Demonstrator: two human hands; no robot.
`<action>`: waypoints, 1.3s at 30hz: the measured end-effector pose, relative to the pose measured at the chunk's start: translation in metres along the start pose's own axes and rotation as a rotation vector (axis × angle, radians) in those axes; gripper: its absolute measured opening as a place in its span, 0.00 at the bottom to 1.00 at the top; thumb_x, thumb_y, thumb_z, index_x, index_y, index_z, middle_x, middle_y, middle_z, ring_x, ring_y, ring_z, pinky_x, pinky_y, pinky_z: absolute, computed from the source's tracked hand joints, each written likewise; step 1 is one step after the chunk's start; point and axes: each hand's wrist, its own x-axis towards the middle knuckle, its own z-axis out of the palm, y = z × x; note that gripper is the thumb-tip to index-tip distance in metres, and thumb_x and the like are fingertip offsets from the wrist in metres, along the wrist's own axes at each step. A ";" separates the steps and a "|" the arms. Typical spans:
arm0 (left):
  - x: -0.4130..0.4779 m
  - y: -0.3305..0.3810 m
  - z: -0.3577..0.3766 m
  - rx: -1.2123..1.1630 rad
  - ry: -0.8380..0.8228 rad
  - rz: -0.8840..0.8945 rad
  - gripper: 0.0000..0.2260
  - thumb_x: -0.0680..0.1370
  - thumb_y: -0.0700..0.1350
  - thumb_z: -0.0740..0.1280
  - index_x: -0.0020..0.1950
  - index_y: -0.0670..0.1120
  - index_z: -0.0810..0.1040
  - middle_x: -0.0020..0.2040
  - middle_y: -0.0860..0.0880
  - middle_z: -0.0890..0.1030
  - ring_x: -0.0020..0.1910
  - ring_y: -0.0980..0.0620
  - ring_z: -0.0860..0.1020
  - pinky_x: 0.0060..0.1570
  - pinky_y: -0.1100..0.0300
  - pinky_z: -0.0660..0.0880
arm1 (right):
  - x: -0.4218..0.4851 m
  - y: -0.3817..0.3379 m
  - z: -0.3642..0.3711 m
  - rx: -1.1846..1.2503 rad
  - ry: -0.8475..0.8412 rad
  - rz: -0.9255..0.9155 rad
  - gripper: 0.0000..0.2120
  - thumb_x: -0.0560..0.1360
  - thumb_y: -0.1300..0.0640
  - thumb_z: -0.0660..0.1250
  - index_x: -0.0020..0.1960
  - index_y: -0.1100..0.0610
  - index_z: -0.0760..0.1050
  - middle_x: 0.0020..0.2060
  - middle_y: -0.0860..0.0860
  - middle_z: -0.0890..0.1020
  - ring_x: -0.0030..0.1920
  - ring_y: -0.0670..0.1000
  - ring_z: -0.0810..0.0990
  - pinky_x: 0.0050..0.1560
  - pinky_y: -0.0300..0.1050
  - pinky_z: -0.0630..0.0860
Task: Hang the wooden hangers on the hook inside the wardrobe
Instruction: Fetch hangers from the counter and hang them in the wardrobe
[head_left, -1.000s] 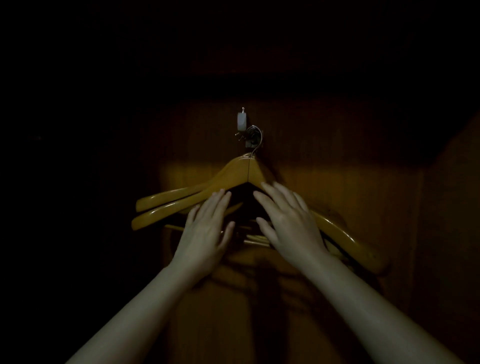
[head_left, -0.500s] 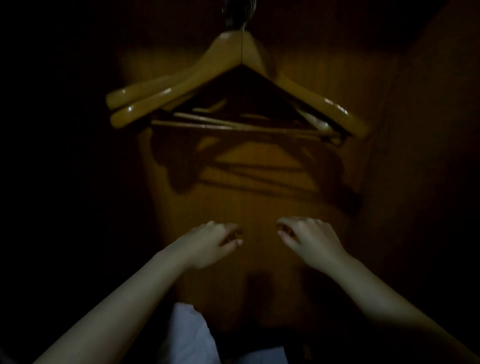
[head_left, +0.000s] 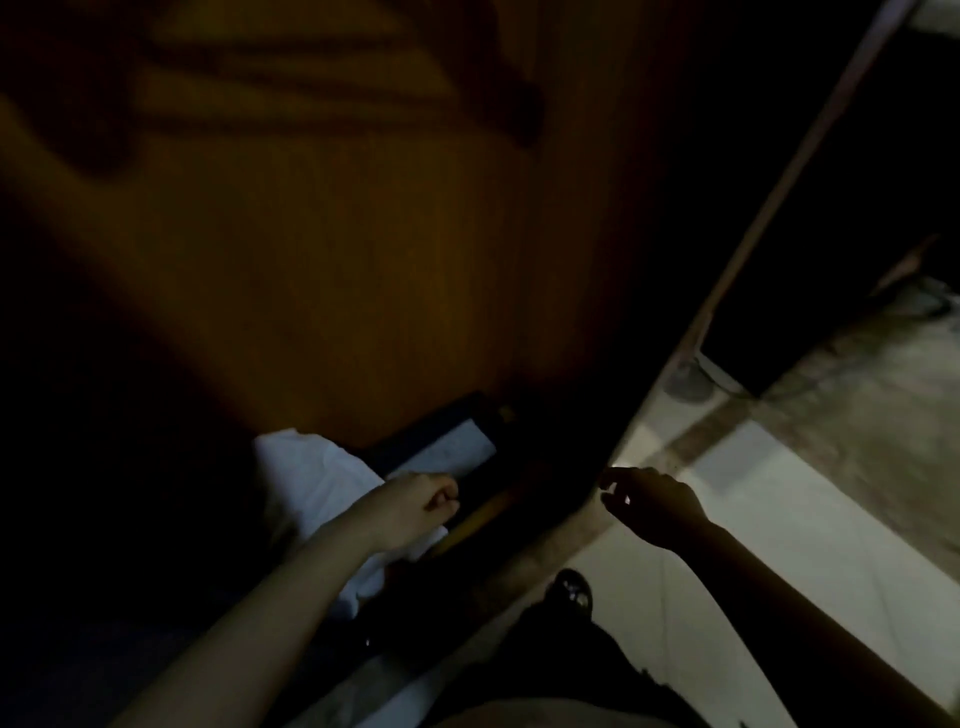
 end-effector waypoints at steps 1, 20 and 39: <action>0.001 0.000 0.015 -0.014 -0.035 0.011 0.12 0.79 0.46 0.61 0.59 0.44 0.77 0.56 0.43 0.80 0.56 0.45 0.78 0.51 0.61 0.69 | -0.012 0.015 0.017 0.024 -0.022 0.061 0.16 0.78 0.46 0.57 0.64 0.47 0.70 0.58 0.48 0.79 0.56 0.50 0.78 0.50 0.41 0.72; 0.027 0.008 0.228 0.161 -0.676 -0.114 0.13 0.79 0.44 0.61 0.34 0.48 0.67 0.36 0.47 0.72 0.40 0.49 0.73 0.41 0.57 0.70 | -0.272 0.180 0.234 0.873 -0.243 1.049 0.13 0.78 0.62 0.60 0.58 0.69 0.75 0.49 0.64 0.80 0.46 0.60 0.80 0.43 0.46 0.75; 0.078 0.229 0.302 0.108 -0.509 -0.039 0.04 0.80 0.42 0.59 0.52 0.45 0.72 0.59 0.39 0.77 0.56 0.44 0.76 0.49 0.59 0.69 | -0.282 0.358 0.198 1.012 -0.104 0.992 0.14 0.78 0.61 0.59 0.60 0.68 0.73 0.47 0.64 0.79 0.44 0.55 0.76 0.43 0.46 0.77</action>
